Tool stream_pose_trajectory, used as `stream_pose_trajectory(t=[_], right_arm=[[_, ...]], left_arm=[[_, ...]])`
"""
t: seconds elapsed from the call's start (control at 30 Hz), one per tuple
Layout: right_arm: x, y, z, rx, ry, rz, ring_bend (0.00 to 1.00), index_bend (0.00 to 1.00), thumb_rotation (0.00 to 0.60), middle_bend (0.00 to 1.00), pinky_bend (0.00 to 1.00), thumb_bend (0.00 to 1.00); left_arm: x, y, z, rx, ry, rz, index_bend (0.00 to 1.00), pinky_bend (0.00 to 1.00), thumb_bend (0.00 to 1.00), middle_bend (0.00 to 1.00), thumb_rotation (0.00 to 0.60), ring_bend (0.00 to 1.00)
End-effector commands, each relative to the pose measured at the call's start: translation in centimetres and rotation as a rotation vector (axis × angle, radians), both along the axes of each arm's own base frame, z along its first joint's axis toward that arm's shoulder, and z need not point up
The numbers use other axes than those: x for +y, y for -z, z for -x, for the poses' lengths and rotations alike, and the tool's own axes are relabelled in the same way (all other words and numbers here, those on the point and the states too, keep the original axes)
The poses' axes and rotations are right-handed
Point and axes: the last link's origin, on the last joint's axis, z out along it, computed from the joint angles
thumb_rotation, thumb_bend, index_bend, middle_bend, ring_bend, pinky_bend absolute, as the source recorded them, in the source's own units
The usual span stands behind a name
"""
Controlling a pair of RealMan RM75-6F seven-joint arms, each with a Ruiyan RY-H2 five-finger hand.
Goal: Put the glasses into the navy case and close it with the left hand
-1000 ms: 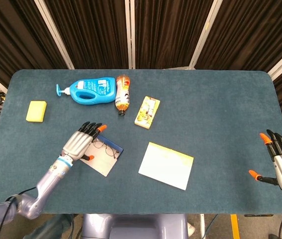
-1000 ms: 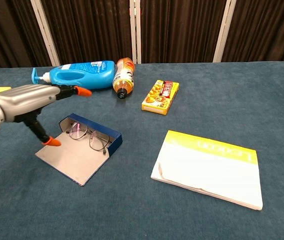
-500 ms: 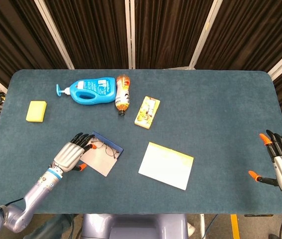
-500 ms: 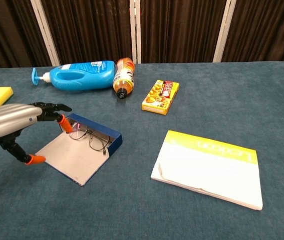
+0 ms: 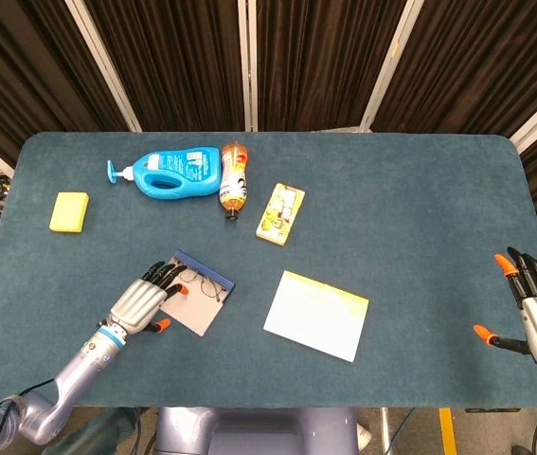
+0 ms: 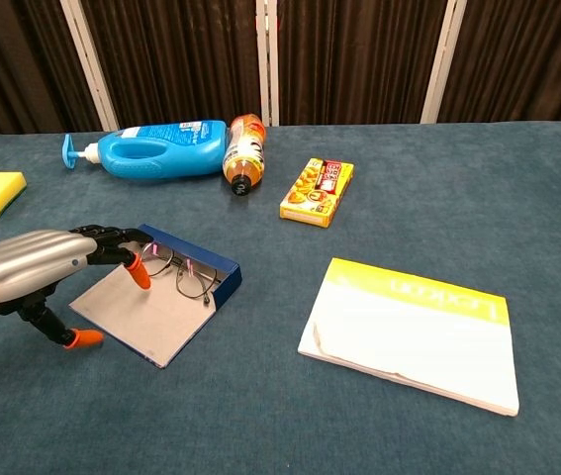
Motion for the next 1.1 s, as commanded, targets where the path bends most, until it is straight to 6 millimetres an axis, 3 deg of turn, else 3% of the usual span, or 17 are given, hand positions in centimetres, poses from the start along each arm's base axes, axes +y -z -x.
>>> stream_pose_trajectory(t=[0.03, 0.7, 1.1], right_arm=[[0.0, 0.0, 0.0, 0.000, 0.001, 0.000, 0.00, 0.00, 0.600, 0.00, 0.00, 0.00], [-0.1, 0.1, 0.1, 0.003, 0.002, -0.002, 0.00, 0.00, 0.600, 0.00, 0.00, 0.00], [0.0, 0.2, 0.1, 0.000, 0.003, -0.009, 0.00, 0.00, 0.600, 0.00, 0.00, 0.00]], left_arm=[[0.2, 0.3, 0.0, 0.001, 0.003, -0.008, 0.30, 0.00, 0.27, 0.00, 0.600, 0.00], [0.5, 1.3, 0.5, 0.000, -0.013, 0.003, 0.30, 0.00, 0.27, 0.00, 0.600, 0.00], [0.7, 0.8, 0.5, -0.010, -0.021, 0.002, 0.31, 0.00, 0.52, 0.00, 0.600, 0.00]])
